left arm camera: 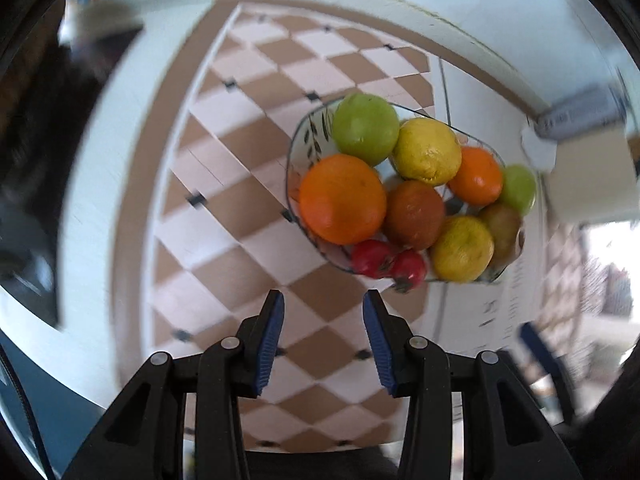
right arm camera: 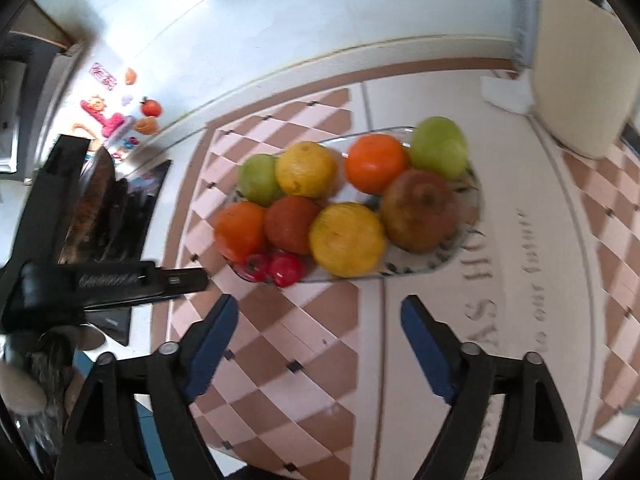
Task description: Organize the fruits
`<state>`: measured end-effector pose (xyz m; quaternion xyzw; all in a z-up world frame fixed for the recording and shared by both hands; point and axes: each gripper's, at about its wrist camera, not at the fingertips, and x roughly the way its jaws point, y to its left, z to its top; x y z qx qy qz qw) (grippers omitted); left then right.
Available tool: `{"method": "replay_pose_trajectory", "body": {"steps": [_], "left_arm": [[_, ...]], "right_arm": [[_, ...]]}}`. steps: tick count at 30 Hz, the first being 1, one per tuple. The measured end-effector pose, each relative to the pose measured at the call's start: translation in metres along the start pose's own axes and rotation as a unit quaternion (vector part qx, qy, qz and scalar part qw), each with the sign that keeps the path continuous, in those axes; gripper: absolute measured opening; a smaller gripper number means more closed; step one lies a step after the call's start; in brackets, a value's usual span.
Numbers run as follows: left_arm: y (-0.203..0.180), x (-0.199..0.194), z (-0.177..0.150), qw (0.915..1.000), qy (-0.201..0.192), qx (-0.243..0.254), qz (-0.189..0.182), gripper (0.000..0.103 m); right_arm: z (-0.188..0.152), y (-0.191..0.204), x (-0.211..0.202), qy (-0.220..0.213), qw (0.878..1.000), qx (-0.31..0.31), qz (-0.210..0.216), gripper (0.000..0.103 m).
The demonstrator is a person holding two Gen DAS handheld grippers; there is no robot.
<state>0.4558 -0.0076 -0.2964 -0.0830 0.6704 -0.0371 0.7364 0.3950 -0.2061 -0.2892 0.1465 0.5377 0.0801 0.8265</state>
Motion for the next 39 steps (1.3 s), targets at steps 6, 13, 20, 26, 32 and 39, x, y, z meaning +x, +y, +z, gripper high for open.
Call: {"method": "replay_pose_trajectory", "body": {"steps": [6,13,20,26,32,39], "left_arm": [[-0.011,-0.031,-0.027,0.9947,-0.055,0.071,0.050,0.076],[-0.014,-0.072,-0.060,0.9872,-0.109,0.099,0.062,0.088],[-0.022,-0.115,-0.103,0.9777,-0.169,0.104,0.067,0.089],[-0.028,-0.153,-0.146,0.9682,-0.217,0.098,0.076,0.089],[-0.038,-0.196,-0.198,0.9584,-0.262,0.081,0.080,0.089],[-0.046,-0.232,-0.251,0.9536,-0.284,0.069,0.072,0.089]], "right_arm": [[-0.011,0.002,-0.034,-0.021,0.998,0.010,-0.059,0.097],[-0.027,0.009,-0.087,-0.059,0.994,0.013,-0.093,0.098],[-0.048,0.024,-0.137,-0.088,0.990,-0.007,-0.106,0.098],[-0.074,0.035,-0.187,-0.114,0.988,-0.025,-0.101,0.098],[-0.107,0.040,-0.243,-0.137,0.985,-0.045,-0.095,0.098],[-0.151,0.046,-0.312,-0.159,0.981,-0.070,-0.081,0.098]]}}
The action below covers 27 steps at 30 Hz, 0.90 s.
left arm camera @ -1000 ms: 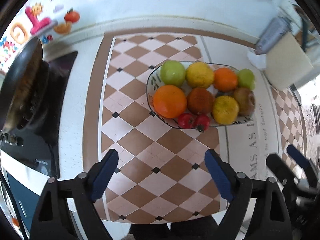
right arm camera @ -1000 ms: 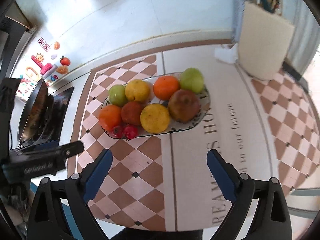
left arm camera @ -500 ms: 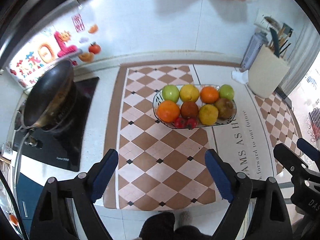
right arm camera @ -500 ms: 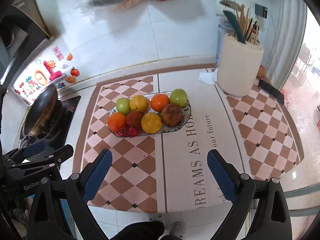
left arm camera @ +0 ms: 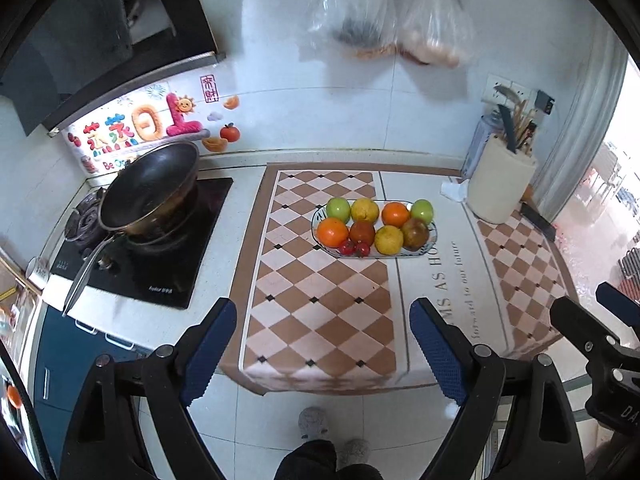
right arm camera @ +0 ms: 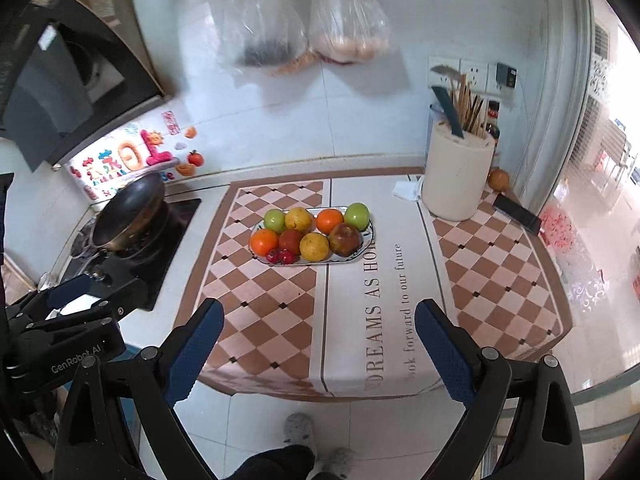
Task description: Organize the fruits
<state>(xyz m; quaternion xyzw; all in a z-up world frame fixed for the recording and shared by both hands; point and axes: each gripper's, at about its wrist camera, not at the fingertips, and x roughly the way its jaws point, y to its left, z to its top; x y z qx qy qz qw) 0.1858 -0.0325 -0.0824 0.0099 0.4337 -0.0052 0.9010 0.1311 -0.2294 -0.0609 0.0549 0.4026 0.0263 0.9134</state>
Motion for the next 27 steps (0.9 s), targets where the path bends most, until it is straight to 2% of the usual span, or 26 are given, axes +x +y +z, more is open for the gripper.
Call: {"method": "replay_pose_trajectory", "body": {"steps": [6,14,22,27], "left_arm": [[-0.002,-0.040,-0.017,0.9999,-0.013,0.003,-0.009,0.089],[0.001,-0.063,-0.024,0.9995,-0.023,0.001,-0.021,0.089],[0.000,-0.041,-0.005,0.9998,-0.017,-0.005,-0.007,0.089],[-0.003,-0.013,0.012,1.0000,-0.005,-0.004,0.001,0.089]], "right_arm": [[-0.014,-0.001,-0.049,-0.018,1.000,-0.001,0.001,0.099],[-0.025,0.003,-0.080,-0.022,1.000,0.002,0.002,0.099],[-0.005,-0.002,-0.055,-0.021,1.000,0.005,-0.001,0.099],[0.017,-0.008,-0.021,-0.021,1.000,0.006,-0.008,0.099]]}}
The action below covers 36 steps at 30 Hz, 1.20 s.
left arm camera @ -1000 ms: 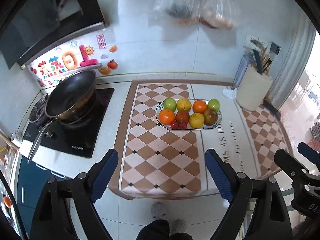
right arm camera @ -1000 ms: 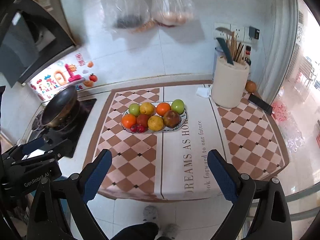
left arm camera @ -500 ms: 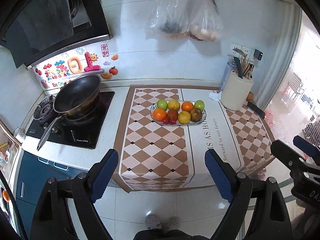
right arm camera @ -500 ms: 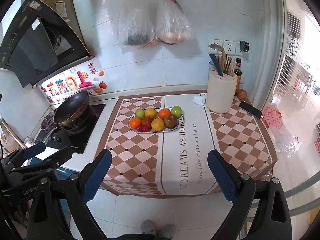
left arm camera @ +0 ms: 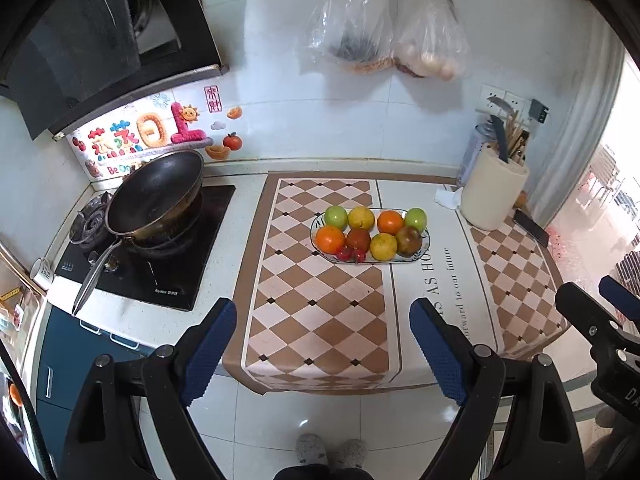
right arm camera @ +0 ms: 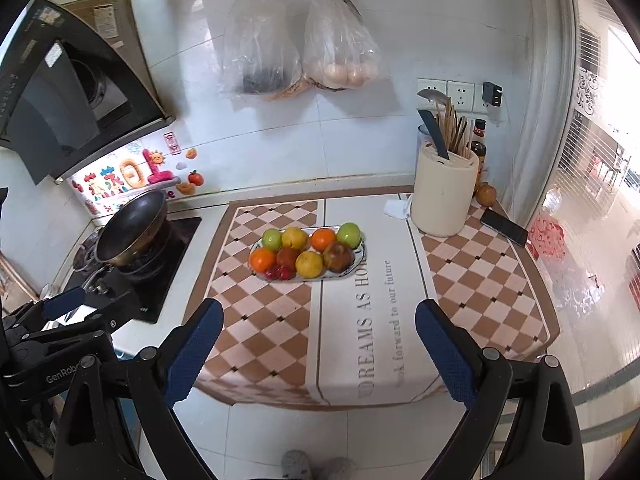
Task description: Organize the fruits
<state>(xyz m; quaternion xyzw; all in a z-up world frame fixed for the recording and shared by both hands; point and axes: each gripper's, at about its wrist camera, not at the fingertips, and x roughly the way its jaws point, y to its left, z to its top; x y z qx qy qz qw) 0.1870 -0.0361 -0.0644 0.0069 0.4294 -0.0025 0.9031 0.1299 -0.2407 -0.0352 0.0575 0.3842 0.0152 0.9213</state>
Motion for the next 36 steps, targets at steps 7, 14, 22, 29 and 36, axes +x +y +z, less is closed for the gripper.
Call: {"method": "replay_pose_trajectory", "body": {"steps": [7,14,22,29,36], "left_arm": [[-0.006,0.044,0.024,0.9998,0.014,0.005,0.014,0.089],[-0.007,0.079,0.035,0.9992,0.036,0.007,0.018,0.088],[-0.001,0.092,0.040,0.9989,0.044,0.001,0.016,0.089],[0.003,0.093,0.042,0.9991,0.039,0.004,0.014,0.089],[0.005,0.092,0.042,0.9994,0.033,0.003,0.008,0.102]], "right_arm": [[0.022,-0.008,0.055,0.018,1.000,0.002,-0.013,0.099],[0.033,-0.009,0.100,0.045,0.999,0.006,-0.021,0.099],[0.034,-0.007,0.121,0.060,0.998,0.007,-0.027,0.099],[0.035,-0.003,0.124,0.061,0.998,0.005,-0.031,0.099],[0.036,-0.006,0.125,0.064,0.997,0.012,-0.033,0.099]]}}
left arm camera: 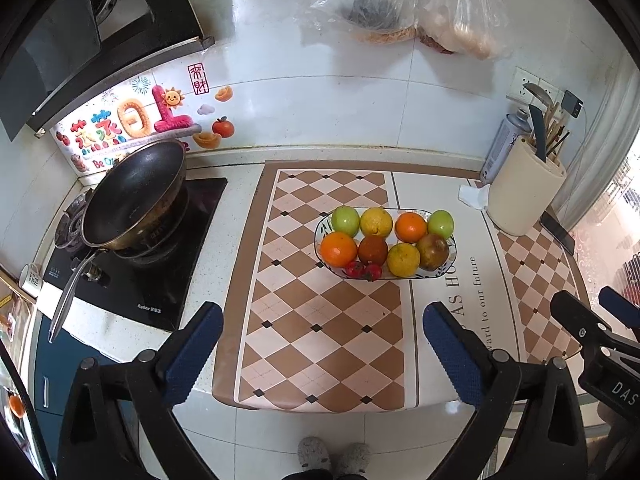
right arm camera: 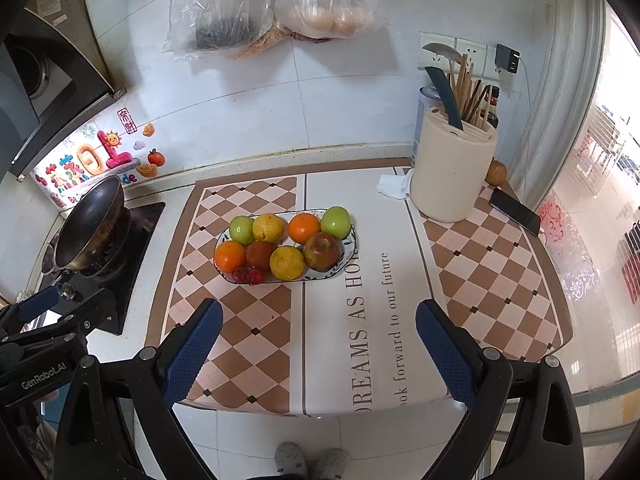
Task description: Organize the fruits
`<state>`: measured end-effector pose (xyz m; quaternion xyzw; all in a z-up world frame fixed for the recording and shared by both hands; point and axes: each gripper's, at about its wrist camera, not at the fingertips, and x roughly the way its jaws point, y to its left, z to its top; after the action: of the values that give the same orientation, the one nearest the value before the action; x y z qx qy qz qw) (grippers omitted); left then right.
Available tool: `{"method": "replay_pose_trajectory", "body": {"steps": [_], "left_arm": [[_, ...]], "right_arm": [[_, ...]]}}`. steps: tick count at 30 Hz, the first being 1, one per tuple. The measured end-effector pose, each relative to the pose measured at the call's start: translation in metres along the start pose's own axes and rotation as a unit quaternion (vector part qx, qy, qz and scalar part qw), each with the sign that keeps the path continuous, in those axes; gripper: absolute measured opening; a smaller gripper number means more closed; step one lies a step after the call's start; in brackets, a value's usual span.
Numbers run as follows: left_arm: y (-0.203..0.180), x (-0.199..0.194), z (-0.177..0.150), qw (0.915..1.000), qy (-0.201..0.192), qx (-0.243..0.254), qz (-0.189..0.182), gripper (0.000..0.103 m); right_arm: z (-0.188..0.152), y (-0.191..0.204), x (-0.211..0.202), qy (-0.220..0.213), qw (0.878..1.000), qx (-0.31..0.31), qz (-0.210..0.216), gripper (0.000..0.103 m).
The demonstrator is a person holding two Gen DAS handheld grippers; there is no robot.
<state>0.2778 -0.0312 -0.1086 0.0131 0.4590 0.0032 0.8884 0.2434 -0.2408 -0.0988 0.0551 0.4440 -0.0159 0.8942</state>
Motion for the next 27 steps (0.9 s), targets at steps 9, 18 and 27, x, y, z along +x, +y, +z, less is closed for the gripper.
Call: {"method": "replay_pose_trajectory", "body": {"steps": [9,18,27], "left_arm": [[-0.0002,0.0009,-0.0001,1.0000,0.001,0.001,0.002,0.102],[-0.0019,-0.0026,0.0013,1.0000,-0.003,0.006,-0.002,0.102],[-0.0028,-0.0037,0.0007,1.0000,-0.004,0.008,-0.001,0.102]], "right_arm": [[-0.0005,-0.0015,-0.0004,-0.001,1.000,-0.002,-0.002,0.100],[-0.0039,0.0017,-0.0050,0.000,1.000,-0.005,-0.009,0.100],[-0.0034,0.0033,-0.0076,-0.002,1.000,-0.006,-0.012,0.100]]}}
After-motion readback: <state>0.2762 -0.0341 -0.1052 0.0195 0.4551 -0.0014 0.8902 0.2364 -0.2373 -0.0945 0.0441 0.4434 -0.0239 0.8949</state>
